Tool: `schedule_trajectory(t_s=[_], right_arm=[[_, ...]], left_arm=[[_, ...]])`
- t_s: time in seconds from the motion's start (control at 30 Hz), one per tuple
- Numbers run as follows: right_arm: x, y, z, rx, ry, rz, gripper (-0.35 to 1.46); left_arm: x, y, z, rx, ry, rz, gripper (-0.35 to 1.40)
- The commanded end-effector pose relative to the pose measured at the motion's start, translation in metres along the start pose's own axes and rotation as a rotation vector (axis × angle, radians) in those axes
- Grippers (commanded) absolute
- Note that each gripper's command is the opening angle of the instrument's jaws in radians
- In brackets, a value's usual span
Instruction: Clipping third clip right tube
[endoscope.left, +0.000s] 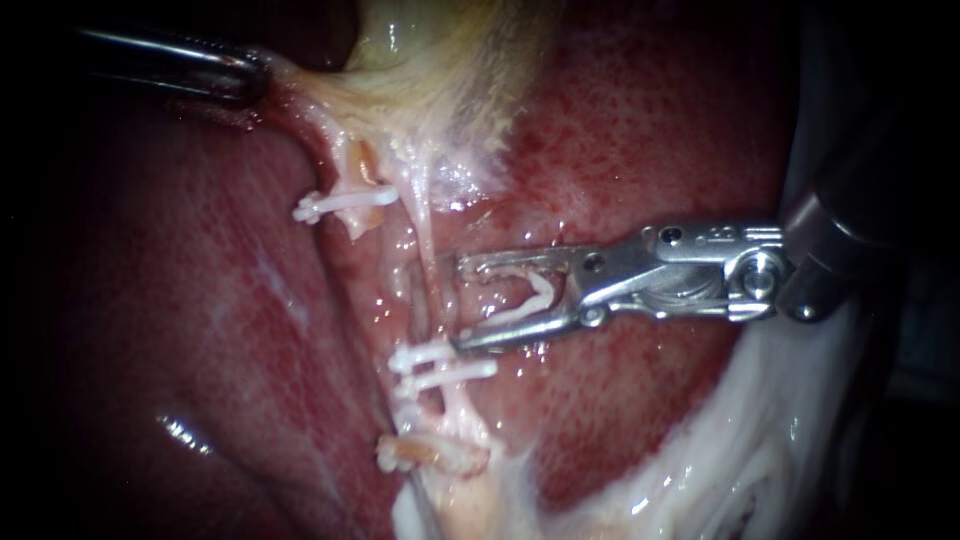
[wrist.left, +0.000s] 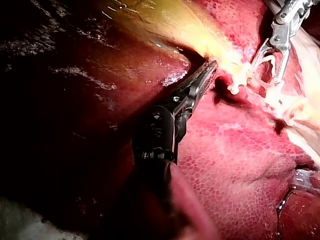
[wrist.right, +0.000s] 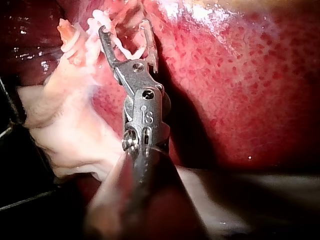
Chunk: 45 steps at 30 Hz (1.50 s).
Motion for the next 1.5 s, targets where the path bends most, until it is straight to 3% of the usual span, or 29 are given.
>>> schedule_trajectory(t_s=[0.03,0.23,0.4,0.77,1.3,1.5], right_arm=[[0.0000,0.0001,0.0002,0.008,0.003,0.016,0.48],[0.0006,0.0007,0.0017,0.054,0.015,0.054,0.48],[0.0009,0.0010,0.0027,0.058,0.023,0.070,0.49],[0.0017,0.0011,0.0042,0.089,0.097,0.115,0.50],[0.0051,-0.0024,0.0030,0.210,0.199,0.171,0.49],[0.0060,-0.0028,0.0027,0.237,0.223,0.190,0.48]], left_arm=[[0.0000,0.0000,0.0000,0.000,0.000,0.000,-0.35],[0.0000,0.0000,0.0000,0.001,0.000,0.000,-0.35],[0.0000,0.0001,0.0000,0.001,0.000,-0.001,-0.35],[0.0000,0.0001,0.0000,0.001,0.000,-0.001,-0.35],[0.0000,0.0001,-0.0001,0.000,0.000,0.000,-0.35],[0.0000,0.0001,-0.0001,0.000,0.000,0.000,-0.35]])
